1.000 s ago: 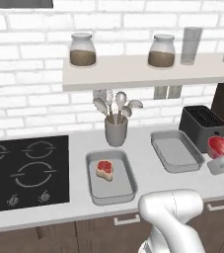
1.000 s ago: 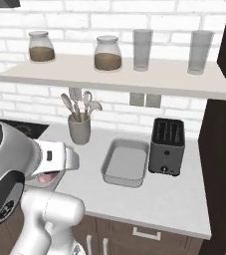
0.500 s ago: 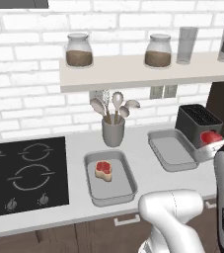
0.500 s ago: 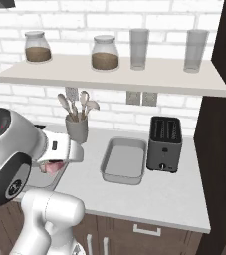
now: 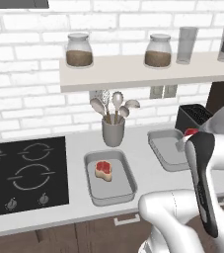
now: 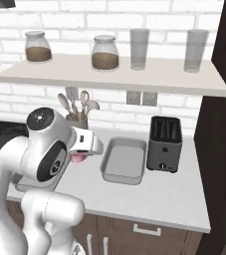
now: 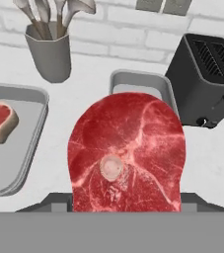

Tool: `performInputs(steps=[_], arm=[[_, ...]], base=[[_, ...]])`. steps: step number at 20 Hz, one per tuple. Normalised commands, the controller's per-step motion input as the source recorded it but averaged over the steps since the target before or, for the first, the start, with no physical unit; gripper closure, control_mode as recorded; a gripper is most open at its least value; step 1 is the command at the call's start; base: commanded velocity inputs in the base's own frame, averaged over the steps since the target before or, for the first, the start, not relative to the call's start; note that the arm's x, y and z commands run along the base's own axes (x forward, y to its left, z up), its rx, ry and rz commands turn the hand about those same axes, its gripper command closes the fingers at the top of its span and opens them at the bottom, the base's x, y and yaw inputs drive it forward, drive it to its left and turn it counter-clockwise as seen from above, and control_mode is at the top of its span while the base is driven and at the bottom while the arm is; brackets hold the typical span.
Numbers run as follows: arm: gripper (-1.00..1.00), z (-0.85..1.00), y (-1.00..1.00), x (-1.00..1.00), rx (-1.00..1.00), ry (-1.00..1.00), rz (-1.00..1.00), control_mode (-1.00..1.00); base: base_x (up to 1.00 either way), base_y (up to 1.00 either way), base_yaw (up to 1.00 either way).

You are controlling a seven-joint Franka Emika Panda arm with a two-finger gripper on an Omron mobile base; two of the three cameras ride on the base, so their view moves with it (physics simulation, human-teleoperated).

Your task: Place one tomato and one steak in each tupperware on the nearby counter, to pack two identical lunches.

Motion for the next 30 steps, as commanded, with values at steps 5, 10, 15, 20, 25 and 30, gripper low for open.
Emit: performInputs(steps=[5,10,15,20,25,30], arm=[[1.00,-0.44,-0.39,0.74,0.00,0.06,0.01,-1.00],[1.00,-0.46,-0.21,0.77,0.00,0.18,0.01,-1.00],[1.00,-0.47,-0.03,0.67,0.00,0.17,0.08,-1.00],[1.00,-0.27,-0.15,0.51,0.00,0.04,0.14,-1.00],[1.00,-0.47,-0.23,0.42,0.04,0.00,0.12,-1.00],[1.00,-0.53,-0.03,0.52,0.04,0.00,0.03,-1.00]], base=[[0.00,0.00,0.00],[0.00,0.00,0.00],[0.00,0.00,0.00],[0.00,0.00,0.00],[0.00,0.00,0.00],[0.00,0.00,0.00]])
